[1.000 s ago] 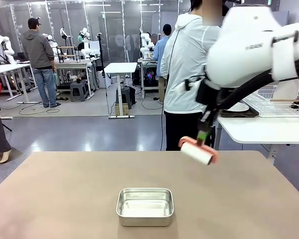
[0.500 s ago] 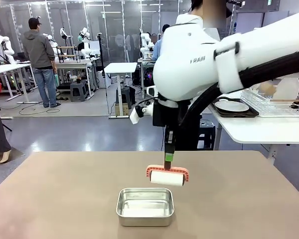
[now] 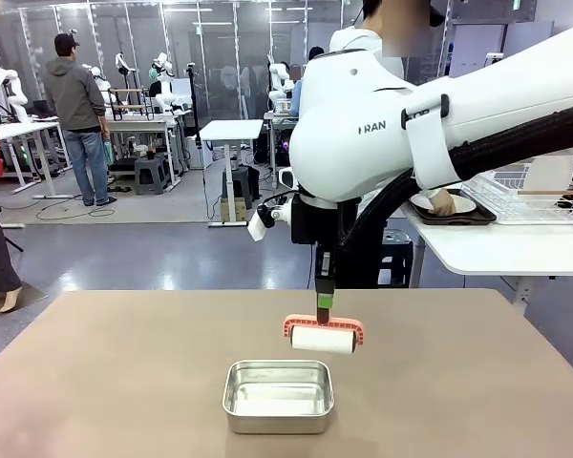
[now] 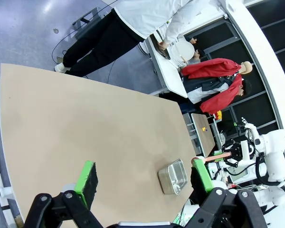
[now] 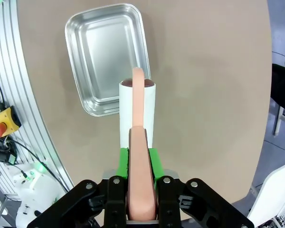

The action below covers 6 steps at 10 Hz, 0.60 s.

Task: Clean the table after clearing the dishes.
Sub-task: Place the Lint Roller back on top of the Airtight Container.

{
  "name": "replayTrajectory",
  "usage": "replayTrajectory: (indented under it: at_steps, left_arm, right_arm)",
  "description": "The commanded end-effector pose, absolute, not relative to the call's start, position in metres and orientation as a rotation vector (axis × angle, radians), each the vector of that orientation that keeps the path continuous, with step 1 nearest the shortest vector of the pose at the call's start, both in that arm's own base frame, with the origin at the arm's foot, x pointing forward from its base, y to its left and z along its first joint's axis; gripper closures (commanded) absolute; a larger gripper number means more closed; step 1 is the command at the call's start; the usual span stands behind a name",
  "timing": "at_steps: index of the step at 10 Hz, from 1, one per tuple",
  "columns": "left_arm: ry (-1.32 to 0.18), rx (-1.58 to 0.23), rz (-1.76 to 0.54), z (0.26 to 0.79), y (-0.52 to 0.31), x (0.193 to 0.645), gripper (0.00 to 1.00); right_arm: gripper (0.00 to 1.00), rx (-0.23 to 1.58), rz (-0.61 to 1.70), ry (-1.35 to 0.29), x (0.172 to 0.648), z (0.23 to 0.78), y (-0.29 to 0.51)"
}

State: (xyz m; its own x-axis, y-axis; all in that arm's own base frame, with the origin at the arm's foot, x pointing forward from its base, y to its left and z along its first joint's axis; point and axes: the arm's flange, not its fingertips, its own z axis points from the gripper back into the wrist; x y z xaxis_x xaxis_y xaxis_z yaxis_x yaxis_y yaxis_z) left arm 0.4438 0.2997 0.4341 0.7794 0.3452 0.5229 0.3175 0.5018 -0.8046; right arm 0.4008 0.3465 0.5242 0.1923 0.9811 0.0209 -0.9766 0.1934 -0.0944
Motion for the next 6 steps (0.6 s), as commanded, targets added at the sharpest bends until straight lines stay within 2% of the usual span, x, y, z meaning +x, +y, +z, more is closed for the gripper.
replayTrajectory:
  at_steps: [1, 2, 3, 6]
  left_arm:
    - [-0.705, -1.07, 0.024, 0.436, 0.3, 0.441, 0.0]
    - [-0.705, -1.07, 0.024, 0.436, 0.3, 0.441, 0.0]
    - [-0.705, -1.07, 0.024, 0.436, 0.3, 0.441, 0.0]
    - [-0.705, -1.07, 0.024, 0.436, 0.3, 0.441, 0.0]
  right_arm:
    - [0.79, -0.042, 1.399, -0.08, 0.398, 0.526, 0.346]
    - [0.79, -0.065, 1.375, -0.083, 0.401, 0.524, 0.347]
    - [0.79, 0.013, 1.497, -0.099, 0.407, 0.515, 0.363]
    - [0.79, 0.014, 1.581, -0.035, 0.424, 0.487, 0.403]
